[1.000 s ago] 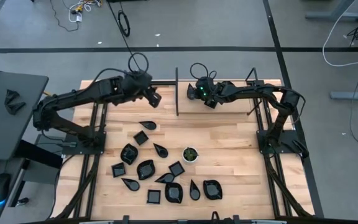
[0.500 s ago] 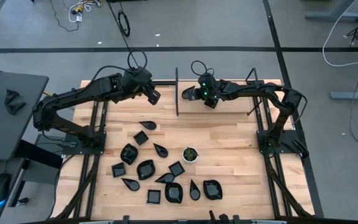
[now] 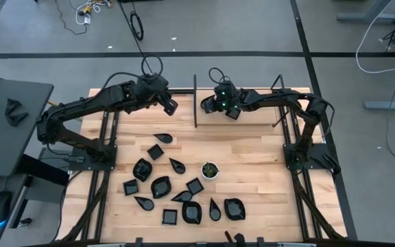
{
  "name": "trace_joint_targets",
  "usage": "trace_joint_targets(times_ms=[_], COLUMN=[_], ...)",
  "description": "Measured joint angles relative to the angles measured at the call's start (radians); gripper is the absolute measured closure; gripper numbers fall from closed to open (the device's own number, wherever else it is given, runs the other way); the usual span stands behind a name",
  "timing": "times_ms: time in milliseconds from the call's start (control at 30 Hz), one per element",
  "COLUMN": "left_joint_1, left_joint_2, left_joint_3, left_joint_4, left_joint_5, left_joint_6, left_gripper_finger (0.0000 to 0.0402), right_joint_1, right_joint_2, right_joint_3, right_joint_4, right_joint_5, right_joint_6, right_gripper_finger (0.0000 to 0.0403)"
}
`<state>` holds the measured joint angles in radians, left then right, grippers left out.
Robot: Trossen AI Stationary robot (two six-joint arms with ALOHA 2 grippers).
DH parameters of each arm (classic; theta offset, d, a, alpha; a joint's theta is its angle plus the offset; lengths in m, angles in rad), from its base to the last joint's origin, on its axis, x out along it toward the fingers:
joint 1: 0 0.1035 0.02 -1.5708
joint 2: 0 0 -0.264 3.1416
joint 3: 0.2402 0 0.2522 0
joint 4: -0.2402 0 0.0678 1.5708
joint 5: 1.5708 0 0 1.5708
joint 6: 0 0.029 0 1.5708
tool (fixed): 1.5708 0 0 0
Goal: Pick & Place Mini shaped plates
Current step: Stack the drop shaped plate on top of the drop shaped plate on the shelf
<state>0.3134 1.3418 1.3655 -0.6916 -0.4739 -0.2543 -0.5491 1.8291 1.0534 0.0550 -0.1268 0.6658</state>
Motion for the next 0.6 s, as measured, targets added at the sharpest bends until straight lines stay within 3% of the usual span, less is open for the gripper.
trace_joint_targets(times_ms=[167,600], left_joint_1=[0.0,0.0], left_joint_2=[0.0,0.0], left_joint_3=[0.0,0.0], left_joint_4=[0.0,0.0], left_joint_5=[0.0,0.031], left_joint_6=[0.003,-0.013], left_gripper_finger=[0.0266,0.0266], right_joint_1=[-0.002,-0.059], right_joint_2=[0.003,-0.005], right_joint_3=[0.0,0.0], right_joint_4=[0.002,-0.024], right_joint_5=[0.056,0.06], right_joint_6=[0.003,-0.008], right_gripper_finger=[0.0401,0.0399])
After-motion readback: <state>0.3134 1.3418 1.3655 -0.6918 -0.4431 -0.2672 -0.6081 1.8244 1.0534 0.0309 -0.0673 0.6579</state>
